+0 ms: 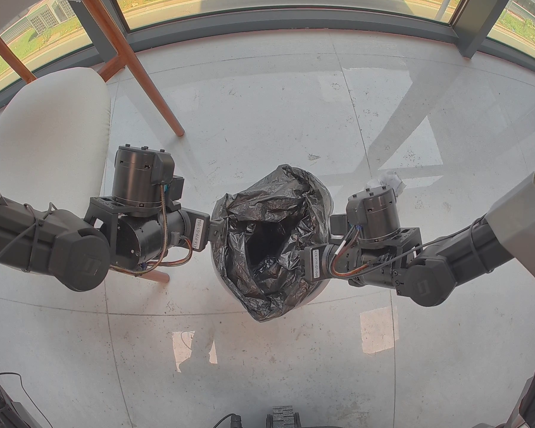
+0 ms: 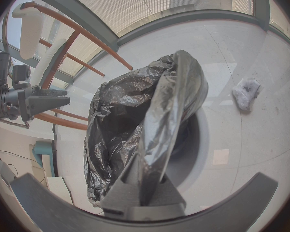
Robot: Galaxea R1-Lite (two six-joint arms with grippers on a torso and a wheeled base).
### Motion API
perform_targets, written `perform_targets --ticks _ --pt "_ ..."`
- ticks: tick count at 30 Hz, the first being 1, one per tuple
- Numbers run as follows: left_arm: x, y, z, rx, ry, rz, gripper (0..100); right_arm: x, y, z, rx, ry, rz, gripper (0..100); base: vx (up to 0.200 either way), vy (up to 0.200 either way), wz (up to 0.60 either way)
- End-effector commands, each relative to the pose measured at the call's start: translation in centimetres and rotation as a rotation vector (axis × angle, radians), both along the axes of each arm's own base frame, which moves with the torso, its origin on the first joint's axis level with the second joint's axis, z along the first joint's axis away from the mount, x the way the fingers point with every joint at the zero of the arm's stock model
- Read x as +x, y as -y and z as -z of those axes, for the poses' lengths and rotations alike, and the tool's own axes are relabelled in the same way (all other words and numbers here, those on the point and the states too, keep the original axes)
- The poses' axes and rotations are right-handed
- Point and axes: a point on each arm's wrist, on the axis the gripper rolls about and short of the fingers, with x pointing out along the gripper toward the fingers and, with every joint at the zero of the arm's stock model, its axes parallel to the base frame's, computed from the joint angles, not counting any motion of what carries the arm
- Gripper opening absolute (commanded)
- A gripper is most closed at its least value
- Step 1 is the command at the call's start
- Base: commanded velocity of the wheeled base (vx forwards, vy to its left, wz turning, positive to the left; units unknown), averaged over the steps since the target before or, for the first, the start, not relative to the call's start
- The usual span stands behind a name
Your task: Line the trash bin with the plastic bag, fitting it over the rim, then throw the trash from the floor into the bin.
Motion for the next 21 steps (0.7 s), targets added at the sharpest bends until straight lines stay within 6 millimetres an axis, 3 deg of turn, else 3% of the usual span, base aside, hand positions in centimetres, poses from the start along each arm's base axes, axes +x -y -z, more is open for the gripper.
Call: perform_targets --ticks 1,7,17,18,21 --pt "0.0 0.0 0.3 0.005 -0.009 0.001 100 -1.6 1.3 -2.3 -0.008 -0.013 0.002 0 0.000 0.000 0.00" --pt "-0.6 -0.1 1.1 0.028 -0.037 0.009 100 -3.8 3.1 -3.0 -0.047 -0.065 0.005 0 0.000 0.000 0.00" --pt "-1.3 -0.2 2.4 0.029 -0.087 0.037 100 -6.4 4.8 0.4 -0.172 -0.181 0.008 0 0.000 0.000 0.00" --pt "-1.3 -0.3 2.4 0.026 -0.089 0.038 100 -6.4 4.9 0.5 -0.174 -0.185 0.009 100 0.000 0.000 0.00" --pt "-1.6 -0.4 2.7 0.003 -0.111 0.053 100 -6.0 5.0 0.3 -0.165 -0.167 0.019 100 0.000 0.000 0.00"
